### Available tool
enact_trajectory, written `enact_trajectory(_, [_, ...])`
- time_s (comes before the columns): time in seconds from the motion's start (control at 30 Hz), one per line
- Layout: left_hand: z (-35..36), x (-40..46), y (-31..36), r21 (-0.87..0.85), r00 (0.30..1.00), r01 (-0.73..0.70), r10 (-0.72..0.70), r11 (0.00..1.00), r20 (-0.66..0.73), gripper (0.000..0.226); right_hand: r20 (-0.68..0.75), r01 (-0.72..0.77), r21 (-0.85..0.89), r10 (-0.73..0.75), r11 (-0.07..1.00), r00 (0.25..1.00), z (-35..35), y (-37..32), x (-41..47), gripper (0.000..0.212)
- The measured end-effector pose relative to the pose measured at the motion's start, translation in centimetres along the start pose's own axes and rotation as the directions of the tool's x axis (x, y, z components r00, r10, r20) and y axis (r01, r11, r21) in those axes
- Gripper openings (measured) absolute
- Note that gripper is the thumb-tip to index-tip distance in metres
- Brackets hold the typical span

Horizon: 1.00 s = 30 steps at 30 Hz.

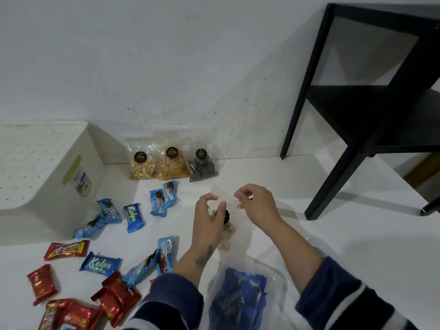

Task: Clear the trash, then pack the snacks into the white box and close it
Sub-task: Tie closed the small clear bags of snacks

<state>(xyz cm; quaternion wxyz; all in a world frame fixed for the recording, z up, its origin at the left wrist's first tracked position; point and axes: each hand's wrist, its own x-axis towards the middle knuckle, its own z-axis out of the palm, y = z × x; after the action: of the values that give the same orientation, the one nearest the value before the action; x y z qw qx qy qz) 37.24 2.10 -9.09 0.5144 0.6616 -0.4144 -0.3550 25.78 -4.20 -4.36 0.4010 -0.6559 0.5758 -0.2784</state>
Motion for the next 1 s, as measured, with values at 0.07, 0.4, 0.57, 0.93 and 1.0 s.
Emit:
enact_trajectory(0.07, [-1.0,-0.4,-2.2,0.146,0.994,-0.021,0.005,0.989,0.108,0.035,0.017,0.001,0.043,-0.001,0.999,1.000,-0.4,0.2,0.2,0.011])
enact_trajectory(0.4, [-1.6,-1.0,-6.1,0.461,0.989,-0.101,0.037,0.882,0.146,0.063,0.113,-0.221,0.176,0.203,0.959,0.973,3.0,5.1,-1.0,0.040])
enact_trajectory(0.57, [-1.0,-0.8,-7.4,0.683,0.970,-0.233,0.115,0.692,0.215,0.069,-0.006,-0.117,0.156,0.120,0.981,0.993,2.2,4.8,3.4,0.061])
enact_trajectory(0.93, [-0.8,-0.1,-9.0,0.729,0.954,-0.299,0.202,0.616,0.221,0.054,-0.043,0.039,0.052,-0.037,0.998,0.998,0.5,2.3,19.3,0.051])
enact_trajectory(1.0, [-0.8,0.0,-9.1,0.728,0.946,-0.321,0.235,0.605,0.222,0.055,-0.045,0.034,0.055,-0.032,0.998,0.998,1.3,2.5,20.1,0.055])
